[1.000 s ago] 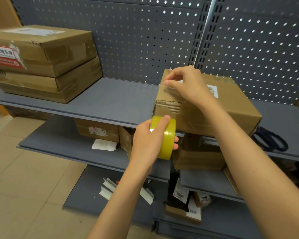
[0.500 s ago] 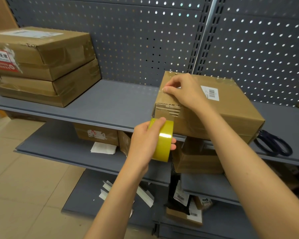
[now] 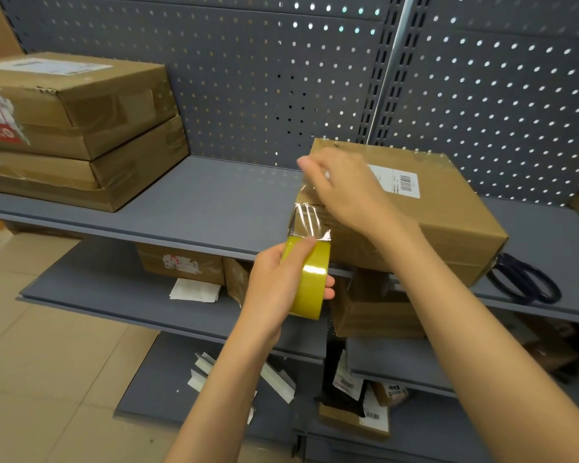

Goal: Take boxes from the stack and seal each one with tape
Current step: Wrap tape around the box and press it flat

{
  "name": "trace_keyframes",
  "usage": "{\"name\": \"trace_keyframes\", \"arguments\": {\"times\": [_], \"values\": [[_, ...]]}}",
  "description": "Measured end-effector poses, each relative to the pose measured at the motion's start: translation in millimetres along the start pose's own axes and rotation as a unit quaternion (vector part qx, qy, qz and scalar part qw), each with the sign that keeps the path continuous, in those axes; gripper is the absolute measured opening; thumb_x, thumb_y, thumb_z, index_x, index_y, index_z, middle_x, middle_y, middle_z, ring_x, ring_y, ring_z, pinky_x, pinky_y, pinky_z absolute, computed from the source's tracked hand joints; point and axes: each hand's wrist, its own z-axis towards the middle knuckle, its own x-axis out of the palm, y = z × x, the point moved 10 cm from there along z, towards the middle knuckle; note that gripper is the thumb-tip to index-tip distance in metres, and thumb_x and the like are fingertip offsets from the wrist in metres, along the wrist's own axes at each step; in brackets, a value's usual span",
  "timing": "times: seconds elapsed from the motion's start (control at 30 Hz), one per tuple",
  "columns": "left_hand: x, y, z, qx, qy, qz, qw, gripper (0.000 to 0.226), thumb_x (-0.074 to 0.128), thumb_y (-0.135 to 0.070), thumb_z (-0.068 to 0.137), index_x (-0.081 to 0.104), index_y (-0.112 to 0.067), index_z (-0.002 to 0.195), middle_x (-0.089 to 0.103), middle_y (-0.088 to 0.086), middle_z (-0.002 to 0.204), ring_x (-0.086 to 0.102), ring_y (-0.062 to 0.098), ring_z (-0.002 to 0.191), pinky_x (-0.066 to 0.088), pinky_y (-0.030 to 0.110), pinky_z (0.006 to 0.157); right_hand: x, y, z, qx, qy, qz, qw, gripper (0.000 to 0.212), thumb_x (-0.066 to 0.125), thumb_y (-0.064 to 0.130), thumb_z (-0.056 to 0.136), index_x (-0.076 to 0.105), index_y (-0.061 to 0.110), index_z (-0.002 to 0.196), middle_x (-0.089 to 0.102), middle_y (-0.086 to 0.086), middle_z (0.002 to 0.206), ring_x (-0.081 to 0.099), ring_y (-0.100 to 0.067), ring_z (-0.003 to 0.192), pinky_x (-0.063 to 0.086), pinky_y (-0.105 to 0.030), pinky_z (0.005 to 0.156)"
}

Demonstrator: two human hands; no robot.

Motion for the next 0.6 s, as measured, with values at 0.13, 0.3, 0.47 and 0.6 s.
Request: {"name": "trace_keyframes", "arguments": {"times": [0.13,0.3,0.47,0.6], "values": [[2,2,0,0.01,-0.002,0.001,1.0,0.019,0.052,-0.031,0.096,0.061,-0.015,0.089,0.068,0.008,0.057,0.065,0.017,0.049,0.055,0.027,0.054,42,2,-14,-0.001,0.144,-0.149,0.978,0.05,0.018,0.04,0.105,0.045,0.009,0.134,0.046,-0.009,0.139,0.039,-0.026,0.131,0.032,-0.037,0.102],[-3,6,-9,0.053,-0.026,0.013,0.998,0.02,0.053,-0.029,0.095,0.063,-0.014,0.086,0.067,0.006,0.055,0.066,0.014,0.05,0.056,0.025,0.055,48,-7,-14,0.021,0.137,-0.163,0.977,0.059,0.014,0.045,0.103,0.017,0.012,0.152,0.011,-0.002,0.161,0.009,-0.014,0.147,0.016,-0.031,0.114],[-9,36,-17,0.012,-0.041,0.048,0.998,0.032,0.054,-0.035,0.094,0.062,-0.009,0.078,0.057,-0.004,0.047,0.058,0.01,0.049,0.043,0.017,0.045,49,-8,-13,0.017,0.14,-0.162,0.977,0.058,0.013,0.044,0.104,0.015,0.012,0.152,0.01,-0.001,0.161,0.008,-0.013,0.147,0.015,-0.033,0.116],[-14,43,-20,0.02,-0.04,0.071,0.996,0.034,0.052,-0.035,0.095,0.059,-0.006,0.079,0.057,-0.002,0.046,0.058,0.009,0.043,0.046,0.021,0.044,48,-8,-12,0.014,0.132,-0.167,0.977,0.058,0.013,0.043,0.104,0.015,0.012,0.152,0.011,-0.001,0.161,0.01,-0.014,0.147,0.016,-0.033,0.116]]}}
